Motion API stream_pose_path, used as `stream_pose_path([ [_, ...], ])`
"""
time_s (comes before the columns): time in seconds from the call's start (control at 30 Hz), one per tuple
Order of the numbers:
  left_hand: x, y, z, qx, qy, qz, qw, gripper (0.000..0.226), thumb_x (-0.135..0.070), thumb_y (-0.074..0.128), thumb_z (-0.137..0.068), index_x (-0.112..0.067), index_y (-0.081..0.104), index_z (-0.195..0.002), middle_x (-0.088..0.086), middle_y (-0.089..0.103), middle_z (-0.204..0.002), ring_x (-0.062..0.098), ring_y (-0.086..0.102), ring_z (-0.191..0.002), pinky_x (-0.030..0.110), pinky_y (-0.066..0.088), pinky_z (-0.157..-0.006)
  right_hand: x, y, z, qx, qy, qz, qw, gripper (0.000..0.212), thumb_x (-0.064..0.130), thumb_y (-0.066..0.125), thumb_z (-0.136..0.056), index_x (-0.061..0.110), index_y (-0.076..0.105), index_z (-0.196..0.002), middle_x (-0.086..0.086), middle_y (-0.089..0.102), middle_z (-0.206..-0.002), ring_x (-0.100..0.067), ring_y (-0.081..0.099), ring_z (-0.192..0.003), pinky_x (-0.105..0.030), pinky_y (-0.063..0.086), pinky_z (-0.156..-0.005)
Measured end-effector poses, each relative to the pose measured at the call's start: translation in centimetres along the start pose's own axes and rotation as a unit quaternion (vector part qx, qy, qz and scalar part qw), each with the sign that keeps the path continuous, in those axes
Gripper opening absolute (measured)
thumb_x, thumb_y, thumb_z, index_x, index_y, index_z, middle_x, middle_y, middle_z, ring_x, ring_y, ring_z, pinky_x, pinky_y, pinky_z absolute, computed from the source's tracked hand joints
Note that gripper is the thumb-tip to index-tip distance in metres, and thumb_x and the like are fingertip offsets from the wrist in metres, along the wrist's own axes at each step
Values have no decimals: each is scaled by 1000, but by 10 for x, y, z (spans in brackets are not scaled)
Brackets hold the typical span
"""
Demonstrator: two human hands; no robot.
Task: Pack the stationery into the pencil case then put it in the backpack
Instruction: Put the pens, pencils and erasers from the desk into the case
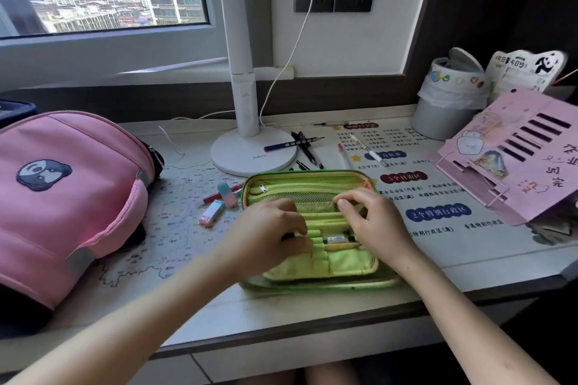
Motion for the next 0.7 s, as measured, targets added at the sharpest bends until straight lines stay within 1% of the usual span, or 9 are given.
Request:
stream_pose_path([
  [0.07,25,-13,-7,-30,-45,11,998,19,-39,61,-84,-23,72,-88,-7,61,-87,10,53,-80,24,43,-71,-5,-20,-12,-31,17,1,999,18,17,54,-92,9,69,-101,0,69,-93,-13,62,-82,-15,48,-69],
  [0.13,55,-25,-15,-69,-104,33,992,17,-34,61,-85,-21,71,-89,-5,60,-89,12,53,-81,26,43,-71,-12,-34,-33,-54,34,27,998,20,16,53,-93,7,70,-98,-5,71,-86,-19,63,-71,-27,52,-60],
  [0.17,70,-30,-19,-89,-134,48,986,16,-31,61,-85,-18,71,-89,-3,60,-90,14,54,-79,26,43,-69,-15,-35,-47,-52,34,53,997,20,17,53,-93,7,70,-98,-6,71,-86,-18,62,-69,-30,52,-59],
  [0.23,95,-35,-27,-116,-193,83,971,16,-26,61,-86,-14,71,-89,-1,61,-91,15,57,-77,29,48,-69,-13,-22,-78,-14,22,115,993,22,18,51,-94,10,68,-106,-5,71,-99,-13,62,-75,-29,51,-64],
  [0.3,113,-41,-36,-143,-228,107,957,14,-24,61,-86,-14,70,-87,-3,60,-86,17,60,-76,38,52,-75,-13,3,-116,33,5,183,982,26,18,49,-94,14,63,-116,-3,66,-116,-18,62,-96,-34,52,-81],
  [0.37,120,-47,-45,-163,-231,116,952,12,-23,61,-86,-15,70,-85,-8,58,-81,16,60,-77,41,53,-77,-18,28,-154,64,3,256,965,30,11,47,-93,18,60,-119,-3,62,-123,-24,59,-107,-37,50,-86],
  [0.5,123,-48,-51,-148,-209,114,960,11,-22,61,-86,-17,71,-85,-6,60,-86,10,59,-81,34,53,-76,-31,62,-200,103,4,368,924,37,-6,45,-87,13,61,-115,-10,63,-118,-31,57,-109,-34,46,-84],
  [0.63,133,-51,-47,-135,-205,102,964,10,-21,62,-86,-17,70,-86,-3,62,-90,11,59,-85,25,50,-75,-29,80,-212,124,-76,462,875,24,-3,47,-85,7,65,-98,-10,65,-108,-29,55,-105,-35,39,-91],
  [0.7,139,-51,-47,-132,-210,94,964,10,-20,61,-86,-16,71,-87,-2,63,-90,12,59,-84,27,51,-76,-31,82,-212,126,-103,473,866,23,-2,46,-86,6,66,-95,-11,66,-105,-29,56,-102,-37,39,-92],
])
Point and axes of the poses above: each hand's wrist, its own z-axis away from the middle knuckle, its own y-axis out of the palm, x = y × z, the point moved 9 cm from there along -z, towards the middle knuckle
